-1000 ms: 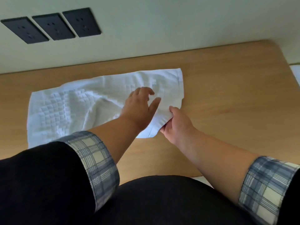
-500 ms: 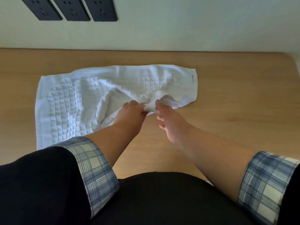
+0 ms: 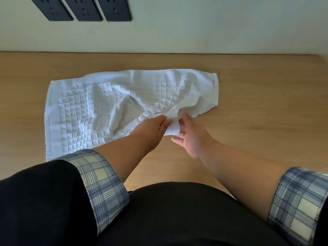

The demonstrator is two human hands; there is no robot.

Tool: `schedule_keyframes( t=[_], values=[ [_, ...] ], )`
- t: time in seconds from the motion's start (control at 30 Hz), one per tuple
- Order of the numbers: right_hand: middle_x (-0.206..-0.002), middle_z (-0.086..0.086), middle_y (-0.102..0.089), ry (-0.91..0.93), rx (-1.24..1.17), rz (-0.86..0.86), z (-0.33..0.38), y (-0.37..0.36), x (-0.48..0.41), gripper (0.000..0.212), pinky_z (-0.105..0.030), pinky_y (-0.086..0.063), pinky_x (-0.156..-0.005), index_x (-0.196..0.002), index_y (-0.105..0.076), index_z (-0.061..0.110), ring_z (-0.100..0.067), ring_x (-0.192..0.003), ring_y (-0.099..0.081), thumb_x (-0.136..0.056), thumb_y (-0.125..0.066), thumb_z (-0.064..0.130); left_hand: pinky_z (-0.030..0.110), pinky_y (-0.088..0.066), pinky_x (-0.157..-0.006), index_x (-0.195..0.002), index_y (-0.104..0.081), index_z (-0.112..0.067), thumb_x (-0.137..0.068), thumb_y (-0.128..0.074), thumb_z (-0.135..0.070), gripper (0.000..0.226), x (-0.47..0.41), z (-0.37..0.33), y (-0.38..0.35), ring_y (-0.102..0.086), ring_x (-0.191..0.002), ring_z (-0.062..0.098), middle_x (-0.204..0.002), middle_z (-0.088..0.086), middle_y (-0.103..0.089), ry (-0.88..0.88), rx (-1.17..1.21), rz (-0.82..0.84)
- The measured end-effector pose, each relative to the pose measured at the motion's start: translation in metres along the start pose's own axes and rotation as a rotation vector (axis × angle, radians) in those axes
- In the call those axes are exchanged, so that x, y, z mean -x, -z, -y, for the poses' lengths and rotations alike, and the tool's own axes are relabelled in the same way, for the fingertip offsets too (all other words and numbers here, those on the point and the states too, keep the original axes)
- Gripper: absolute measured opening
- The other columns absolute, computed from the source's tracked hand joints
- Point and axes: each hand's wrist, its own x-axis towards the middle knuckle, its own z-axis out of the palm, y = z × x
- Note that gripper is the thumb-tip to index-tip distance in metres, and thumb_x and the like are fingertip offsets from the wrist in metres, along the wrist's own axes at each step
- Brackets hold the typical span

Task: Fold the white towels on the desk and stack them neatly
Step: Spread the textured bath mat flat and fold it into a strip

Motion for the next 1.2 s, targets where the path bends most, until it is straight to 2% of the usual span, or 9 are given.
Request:
schedule_keyframes(
  t=[0.1, 0.17, 0.27, 0.4, 0.53, 0.63, 0.9, 1.07, 1.2],
  values=[
    [-0.127, 0.003, -0.064, 0.071, 0.252, 0.032, -0.01, -0.005, 0.003, 0.036, -0.033, -0.053, -0.093, -0.118, -0.06, 0.03, -0.025, -0.116, -0.064, -0.088, -0.068, 0.05, 0.025, -0.038, -0.054, -0.08, -0.05, -0.032, -0.104, -0.034, -0.036, 0.029, -0.004, -0.005, -0.003, -0.052, -0.061, 0.011, -0.071, -0.009, -0.057, 0.021, 0.087, 0.041],
    [-0.122, 0.001, -0.067, 0.085, 0.124, -0.059, -0.008, -0.005, 0.0, 0.03, -0.037, -0.054, -0.097, -0.115, -0.061, 0.02, -0.018, -0.105, -0.071, -0.093, -0.066, 0.039, 0.026, -0.041, -0.057, -0.084, -0.057, -0.033, -0.102, -0.034, -0.039, 0.03, -0.002, -0.001, -0.003, -0.053, -0.063, 0.01, -0.074, -0.01, -0.058, 0.038, 0.167, 0.064],
    [-0.116, -0.008, -0.068, 0.073, 0.011, -0.168, 0.0, -0.002, -0.005, 0.017, -0.039, -0.06, -0.086, -0.108, -0.061, 0.016, -0.019, -0.087, -0.075, -0.098, -0.06, 0.029, 0.033, -0.049, -0.083, -0.118, -0.061, -0.04, -0.098, -0.03, -0.041, 0.036, 0.002, 0.016, -0.001, -0.06, -0.096, 0.012, -0.11, -0.01, -0.066, 0.004, 0.141, 0.046],
    [-0.105, -0.011, -0.062, -0.093, -0.024, -0.351, 0.004, 0.004, -0.003, 0.013, -0.035, -0.06, -0.054, -0.113, -0.057, 0.013, -0.022, -0.069, -0.071, -0.102, -0.053, 0.016, 0.046, -0.033, -0.111, -0.138, -0.048, -0.037, -0.1, -0.029, -0.043, 0.043, 0.0, 0.033, -0.003, -0.048, -0.13, 0.016, -0.14, -0.009, -0.054, 0.014, -0.116, 0.001],
    [-0.072, -0.009, -0.06, -0.197, 0.02, -0.389, 0.007, 0.02, 0.003, 0.027, -0.044, -0.057, -0.085, -0.114, -0.056, 0.009, -0.019, -0.057, -0.06, -0.098, -0.039, -0.004, 0.053, -0.02, -0.117, -0.142, -0.038, -0.04, -0.091, -0.053, -0.054, 0.055, -0.003, 0.037, -0.008, -0.038, -0.138, 0.017, -0.147, -0.01, -0.045, -0.016, -0.35, -0.004],
    [-0.081, -0.005, -0.063, -0.209, 0.046, -0.371, 0.003, 0.029, 0.006, 0.01, -0.045, -0.055, -0.084, -0.1, -0.059, 0.008, -0.019, -0.077, -0.065, -0.1, -0.049, 0.006, 0.046, -0.022, -0.115, -0.148, -0.025, -0.039, -0.085, -0.066, -0.055, 0.077, -0.004, 0.035, -0.016, -0.035, -0.14, 0.021, -0.151, -0.005, -0.039, -0.074, -0.612, 0.015],
    [-0.128, -0.004, -0.057, -0.343, 0.145, -0.226, -0.024, 0.019, 0.0, 0.04, -0.047, -0.046, -0.1, -0.123, -0.049, 0.015, -0.022, -0.11, -0.057, -0.095, -0.064, 0.039, 0.035, -0.026, -0.101, -0.124, -0.05, -0.036, -0.085, -0.061, -0.014, 0.047, -0.023, 0.022, -0.024, -0.056, -0.112, 0.015, -0.11, -0.013, -0.064, -0.049, -0.653, -0.105],
    [-0.117, 0.006, -0.056, -0.256, 0.196, -0.423, -0.016, 0.027, -0.002, 0.08, -0.043, -0.049, -0.095, -0.137, -0.047, 0.025, -0.021, -0.112, -0.056, -0.076, -0.063, 0.074, 0.034, -0.03, -0.091, -0.09, -0.056, -0.028, -0.091, -0.037, -0.028, 0.019, -0.012, 0.009, -0.012, -0.052, -0.082, 0.017, -0.076, -0.01, -0.057, -0.151, -0.492, -0.204],
    [-0.134, -0.006, -0.06, -0.205, -0.046, -0.314, 0.009, 0.042, -0.011, 0.09, -0.054, -0.039, -0.105, -0.142, -0.049, 0.02, -0.026, -0.12, -0.057, -0.079, -0.048, 0.083, 0.033, -0.035, -0.087, -0.082, -0.052, -0.026, -0.091, -0.035, -0.031, 0.02, 0.004, -0.008, -0.003, -0.049, -0.072, 0.015, -0.065, -0.012, -0.051, -0.263, -0.457, -0.193]
  ],
)
